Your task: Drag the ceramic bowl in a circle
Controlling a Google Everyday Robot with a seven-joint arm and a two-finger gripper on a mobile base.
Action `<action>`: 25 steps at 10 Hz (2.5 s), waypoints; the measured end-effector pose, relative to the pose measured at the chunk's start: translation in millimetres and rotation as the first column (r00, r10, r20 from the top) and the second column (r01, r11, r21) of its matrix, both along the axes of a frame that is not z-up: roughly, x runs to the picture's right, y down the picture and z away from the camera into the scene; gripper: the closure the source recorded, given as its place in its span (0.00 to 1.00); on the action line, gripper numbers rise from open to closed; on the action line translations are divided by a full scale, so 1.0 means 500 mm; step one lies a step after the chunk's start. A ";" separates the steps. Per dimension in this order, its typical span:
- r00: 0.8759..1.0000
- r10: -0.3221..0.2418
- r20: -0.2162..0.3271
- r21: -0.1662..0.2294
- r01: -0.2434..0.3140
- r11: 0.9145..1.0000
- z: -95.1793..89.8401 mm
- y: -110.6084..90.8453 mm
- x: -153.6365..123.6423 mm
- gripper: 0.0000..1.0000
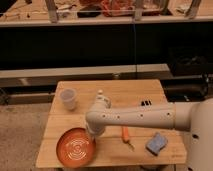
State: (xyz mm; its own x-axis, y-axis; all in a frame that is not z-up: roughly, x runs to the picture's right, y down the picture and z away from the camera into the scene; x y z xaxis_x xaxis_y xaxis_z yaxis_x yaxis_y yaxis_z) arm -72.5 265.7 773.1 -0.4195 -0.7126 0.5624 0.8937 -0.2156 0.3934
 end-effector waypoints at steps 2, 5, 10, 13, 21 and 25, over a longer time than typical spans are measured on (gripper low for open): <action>0.999 -0.030 0.022 0.002 0.030 1.000 0.004 -0.010 -0.045 0.99; 0.996 -0.071 0.047 0.003 0.071 0.997 0.014 -0.026 -0.074 0.99; 0.999 -0.023 0.030 -0.001 0.023 1.000 0.052 -0.071 -0.119 0.99; 0.999 0.047 0.013 -0.005 -0.046 0.999 0.077 -0.097 -0.105 0.99; 0.977 0.206 -0.054 -0.020 -0.207 0.978 0.110 -0.137 -0.021 0.99; 0.968 0.237 -0.085 -0.028 -0.240 0.970 0.101 -0.136 0.022 0.99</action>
